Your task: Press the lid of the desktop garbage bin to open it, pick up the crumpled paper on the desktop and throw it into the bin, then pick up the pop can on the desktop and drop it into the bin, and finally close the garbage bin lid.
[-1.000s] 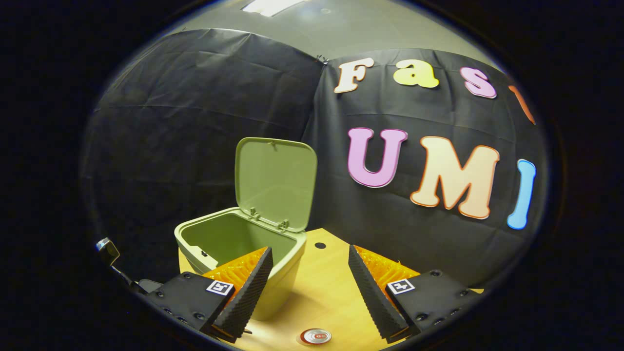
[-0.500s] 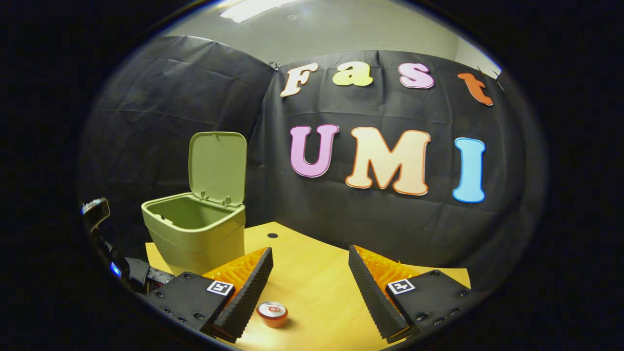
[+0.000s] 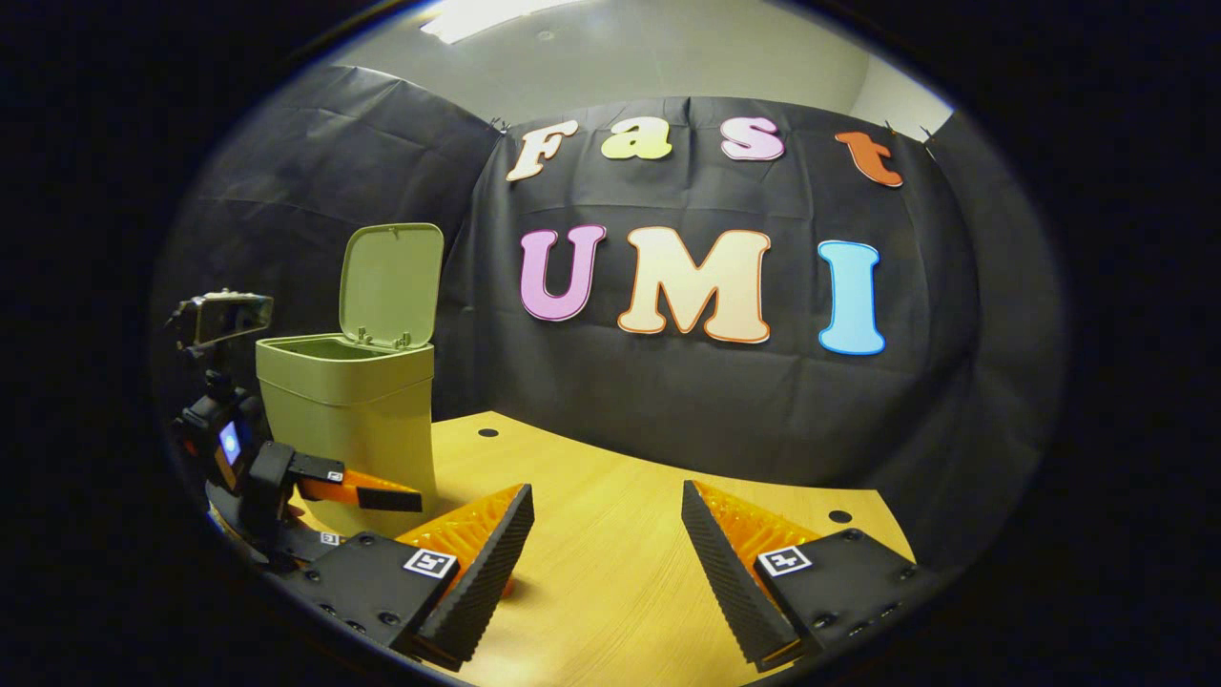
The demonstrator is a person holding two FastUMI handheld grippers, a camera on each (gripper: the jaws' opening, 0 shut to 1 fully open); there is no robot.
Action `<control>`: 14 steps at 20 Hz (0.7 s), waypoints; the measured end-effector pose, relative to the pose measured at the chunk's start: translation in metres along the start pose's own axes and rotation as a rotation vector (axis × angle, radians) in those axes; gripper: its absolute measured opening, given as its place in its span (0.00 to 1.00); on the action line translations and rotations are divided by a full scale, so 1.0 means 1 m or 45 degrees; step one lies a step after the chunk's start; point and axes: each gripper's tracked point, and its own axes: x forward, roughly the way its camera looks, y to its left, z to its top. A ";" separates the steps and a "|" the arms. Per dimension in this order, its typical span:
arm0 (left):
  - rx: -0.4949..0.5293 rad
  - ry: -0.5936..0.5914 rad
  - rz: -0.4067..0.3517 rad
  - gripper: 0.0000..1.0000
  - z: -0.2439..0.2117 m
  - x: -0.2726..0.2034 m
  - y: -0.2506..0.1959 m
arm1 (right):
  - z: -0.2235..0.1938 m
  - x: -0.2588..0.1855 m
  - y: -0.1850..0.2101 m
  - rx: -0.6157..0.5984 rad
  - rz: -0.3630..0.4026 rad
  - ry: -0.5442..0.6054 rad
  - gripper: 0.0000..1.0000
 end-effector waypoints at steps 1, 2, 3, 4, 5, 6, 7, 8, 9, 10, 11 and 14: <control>0.003 0.015 0.008 0.94 -0.002 0.006 0.002 | -0.005 -0.004 -0.003 0.002 -0.007 -0.002 0.98; 0.005 0.025 0.014 0.94 -0.005 0.011 0.003 | -0.010 -0.008 -0.005 -0.003 -0.021 -0.004 0.98; 0.006 0.037 0.020 0.94 -0.008 0.015 0.004 | -0.014 -0.014 -0.007 -0.013 -0.035 -0.006 0.98; 0.007 0.050 0.025 0.94 -0.013 0.019 0.005 | -0.017 -0.019 -0.009 -0.028 -0.050 -0.013 0.98; 0.010 0.064 0.022 0.94 -0.015 0.024 0.004 | -0.020 -0.024 -0.009 -0.046 -0.065 -0.018 0.98; 0.011 0.079 0.015 0.94 -0.019 0.028 0.003 | -0.024 -0.028 -0.012 -0.064 -0.081 -0.021 0.98; 0.009 0.092 0.012 0.94 -0.022 0.031 0.003 | -0.027 -0.032 -0.014 -0.081 -0.096 -0.021 0.98; 0.006 0.104 0.014 0.94 -0.025 0.035 0.003 | -0.031 -0.035 -0.014 -0.090 -0.104 -0.016 0.98; 0.003 0.116 0.017 0.94 -0.028 0.038 0.004 | -0.035 -0.037 -0.015 -0.089 -0.103 -0.010 0.98; 0.006 0.128 0.018 0.95 -0.032 0.040 0.004 | -0.037 -0.038 -0.014 -0.079 -0.095 -0.005 0.98; 0.011 0.137 0.027 0.95 -0.033 0.042 0.006 | -0.042 -0.040 -0.014 -0.064 -0.088 -0.001 0.98; 0.028 0.172 0.051 0.94 -0.043 0.050 0.011 | -0.050 -0.042 -0.023 -0.029 -0.095 0.001 0.98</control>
